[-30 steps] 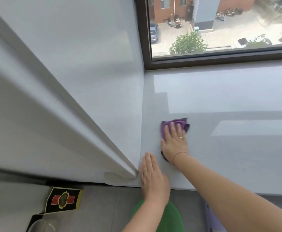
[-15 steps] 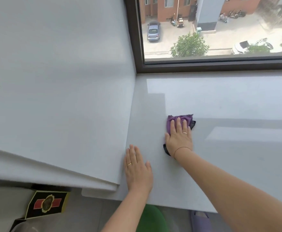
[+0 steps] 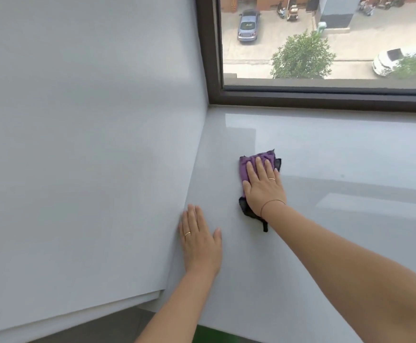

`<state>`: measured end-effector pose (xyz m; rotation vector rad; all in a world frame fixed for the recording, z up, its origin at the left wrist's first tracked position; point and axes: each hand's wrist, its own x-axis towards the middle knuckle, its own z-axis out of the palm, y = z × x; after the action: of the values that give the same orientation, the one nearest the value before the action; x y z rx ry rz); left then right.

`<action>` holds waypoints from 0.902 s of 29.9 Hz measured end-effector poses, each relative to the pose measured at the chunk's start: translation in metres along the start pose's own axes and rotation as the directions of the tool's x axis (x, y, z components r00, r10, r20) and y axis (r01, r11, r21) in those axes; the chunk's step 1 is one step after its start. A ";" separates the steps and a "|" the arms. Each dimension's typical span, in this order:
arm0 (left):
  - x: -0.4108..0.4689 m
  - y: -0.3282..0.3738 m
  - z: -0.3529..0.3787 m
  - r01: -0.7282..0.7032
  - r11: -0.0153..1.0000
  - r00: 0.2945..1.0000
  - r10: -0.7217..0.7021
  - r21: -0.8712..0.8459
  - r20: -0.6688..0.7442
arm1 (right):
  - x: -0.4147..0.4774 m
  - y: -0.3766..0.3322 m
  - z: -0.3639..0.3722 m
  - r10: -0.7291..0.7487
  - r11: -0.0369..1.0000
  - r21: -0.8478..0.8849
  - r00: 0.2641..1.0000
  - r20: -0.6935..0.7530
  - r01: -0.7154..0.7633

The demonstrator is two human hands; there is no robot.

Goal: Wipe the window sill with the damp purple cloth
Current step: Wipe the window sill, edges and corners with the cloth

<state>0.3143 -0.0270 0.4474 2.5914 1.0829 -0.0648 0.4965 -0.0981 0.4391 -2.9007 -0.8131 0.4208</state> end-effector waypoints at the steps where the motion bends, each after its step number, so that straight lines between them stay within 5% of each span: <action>1: 0.004 0.002 0.000 0.018 1.000 1.000 -0.018 -0.009 -0.012 | 0.000 -0.012 0.002 0.021 1.000 0.013 1.000 -0.009 -0.021; 3: 0.012 0.008 0.000 0.051 0.997 0.998 -0.053 -0.050 -0.044 | -0.006 -0.043 0.012 -0.128 0.991 0.042 0.992 -0.011 0.128; 6: 0.021 0.013 0.000 0.055 0.995 0.996 -0.061 -0.082 -0.072 | -0.015 -0.075 0.021 -0.505 0.863 0.034 0.858 0.098 0.504; 8: 0.025 0.015 0.001 0.041 0.995 0.994 -0.049 -0.089 -0.093 | -0.003 -0.066 0.017 -0.597 0.799 -0.003 0.795 0.111 0.601; 11: 0.031 0.018 0.000 0.059 0.992 0.993 -0.070 -0.114 -0.096 | 0.032 -0.035 0.006 -0.513 0.857 -0.048 0.858 0.020 0.513; 16: 0.044 0.023 0.002 0.080 0.993 0.995 -0.085 -0.087 -0.055 | 0.081 -0.019 -0.012 -0.086 0.996 -0.008 0.996 -0.027 0.086; 19: 0.051 0.030 0.001 0.064 0.995 0.994 -0.070 -0.070 -0.081 | 0.066 -0.058 0.000 -0.286 0.958 0.025 0.958 0.004 0.285; 22: 0.057 0.039 0.000 0.061 0.992 0.990 -0.074 -0.113 -0.117 | 0.056 -0.067 0.006 -0.584 0.809 -0.011 0.806 0.101 0.588; 24: 0.062 0.041 0.001 0.041 0.996 0.994 -0.049 -0.076 -0.100 | 0.075 -0.049 -0.003 -0.594 0.800 -0.046 0.800 0.079 0.599; 27: 0.072 0.045 0.004 -0.033 0.999 0.999 0.033 0.023 -0.025 | 0.114 -0.015 -0.021 -0.432 0.899 -0.060 0.901 0.021 0.433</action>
<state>0.3972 -0.0079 0.4442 2.6362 1.0535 -0.0365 0.5886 -0.0263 0.4347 -2.6519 -1.4513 0.3614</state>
